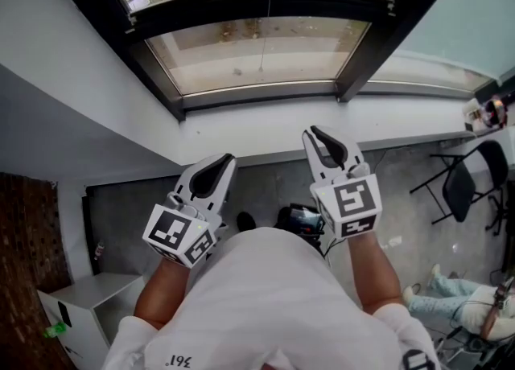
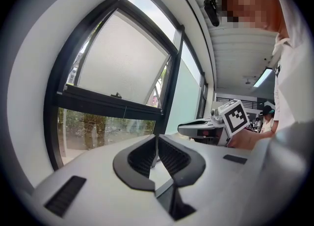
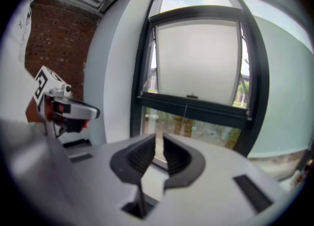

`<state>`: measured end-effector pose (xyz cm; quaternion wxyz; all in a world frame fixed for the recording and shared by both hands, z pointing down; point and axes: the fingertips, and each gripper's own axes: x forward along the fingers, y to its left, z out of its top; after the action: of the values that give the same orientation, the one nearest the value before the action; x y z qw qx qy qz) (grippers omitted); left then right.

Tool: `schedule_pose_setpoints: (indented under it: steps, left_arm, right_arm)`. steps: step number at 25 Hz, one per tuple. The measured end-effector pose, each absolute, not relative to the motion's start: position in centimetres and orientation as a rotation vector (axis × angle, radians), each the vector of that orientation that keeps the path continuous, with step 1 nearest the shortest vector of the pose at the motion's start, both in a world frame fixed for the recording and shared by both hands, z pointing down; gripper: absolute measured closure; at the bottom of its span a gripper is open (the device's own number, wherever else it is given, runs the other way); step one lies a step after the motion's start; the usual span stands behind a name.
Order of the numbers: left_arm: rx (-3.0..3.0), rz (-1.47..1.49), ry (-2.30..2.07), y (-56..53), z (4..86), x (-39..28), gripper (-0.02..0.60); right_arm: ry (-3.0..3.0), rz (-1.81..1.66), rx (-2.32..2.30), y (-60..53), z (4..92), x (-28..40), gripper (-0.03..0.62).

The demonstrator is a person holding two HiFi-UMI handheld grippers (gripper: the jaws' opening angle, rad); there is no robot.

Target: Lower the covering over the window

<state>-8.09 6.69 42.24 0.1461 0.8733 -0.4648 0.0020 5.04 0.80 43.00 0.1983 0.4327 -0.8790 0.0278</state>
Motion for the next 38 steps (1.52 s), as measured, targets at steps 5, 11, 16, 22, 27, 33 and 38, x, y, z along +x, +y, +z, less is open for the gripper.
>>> schedule_pose_setpoints:
  steps: [5, 11, 16, 22, 27, 33, 38]
  left_arm:
    - [2.476, -0.001, -1.356, 6.8, 42.2, -6.3, 0.549]
    - [2.458, 0.016, -1.359, 7.0, 42.8, -4.1, 0.549]
    - [2.453, 0.022, -1.365, 7.0, 42.8, -3.4, 0.550]
    - [2.460, 0.030, -1.360, 6.6, 42.5, -2.6, 0.549]
    - [2.459, 0.043, -1.350, 6.5, 42.6, -2.6, 0.549]
    - [2.458, 0.056, -1.337, 6.4, 42.8, -2.9, 0.550]
    - [2.459, 0.062, -1.327, 6.2, 42.9, -3.2, 0.550]
  right_arm:
    - [-2.468, 0.102, 1.151, 0.8, 43.3, 6.2, 0.542]
    - [-2.475, 0.136, 1.105, 1.1, 44.0, 7.7, 0.559]
    - [-2.480, 0.161, 1.106, 1.0, 44.2, 8.4, 0.572]
    - [-2.491, 0.137, 1.092, 0.7, 43.7, 8.4, 0.572]
    - [-2.490, 0.145, 1.082, 0.8, 43.9, 8.0, 0.572]
    - [-2.482, 0.162, 1.081, 0.8, 44.3, 7.6, 0.572]
    - [-2.479, 0.158, 1.078, 0.6, 44.3, 7.1, 0.573]
